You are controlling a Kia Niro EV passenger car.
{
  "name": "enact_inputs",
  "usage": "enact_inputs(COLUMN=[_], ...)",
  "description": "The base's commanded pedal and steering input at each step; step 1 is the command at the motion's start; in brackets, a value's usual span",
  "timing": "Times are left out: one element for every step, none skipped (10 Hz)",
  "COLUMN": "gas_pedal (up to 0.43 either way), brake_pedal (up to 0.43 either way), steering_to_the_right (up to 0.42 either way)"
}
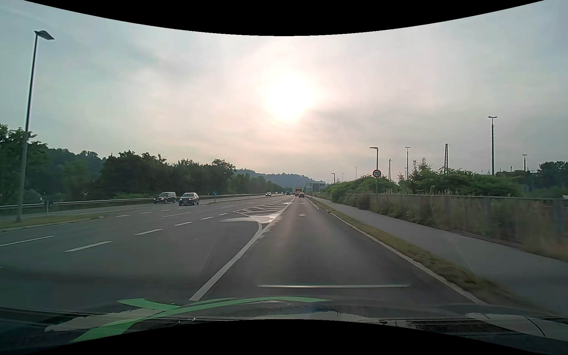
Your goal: Follow the waypoints while adhering to traffic rules and regulations
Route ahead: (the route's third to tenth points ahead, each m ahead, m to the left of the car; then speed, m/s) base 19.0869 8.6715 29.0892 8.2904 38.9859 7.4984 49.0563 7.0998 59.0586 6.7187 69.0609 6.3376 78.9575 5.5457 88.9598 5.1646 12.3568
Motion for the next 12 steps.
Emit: enact_inputs(gas_pedal=[0.157, 0.169, 0.169, 0.169, 0.169, 0.169, 0.169, 0.177, 0.177, 0.189, 0.189, 0.197], brake_pedal=[0.000, 0.000, 0.000, 0.000, 0.000, 0.000, 0.000, 0.000, 0.000, 0.000, 0.000, 0.000], steering_to_the_right=[0.004, 0.003, 0.002, 0.000, -0.001, -0.001, -0.002, -0.002, -0.003, -0.003, -0.003, -0.003])
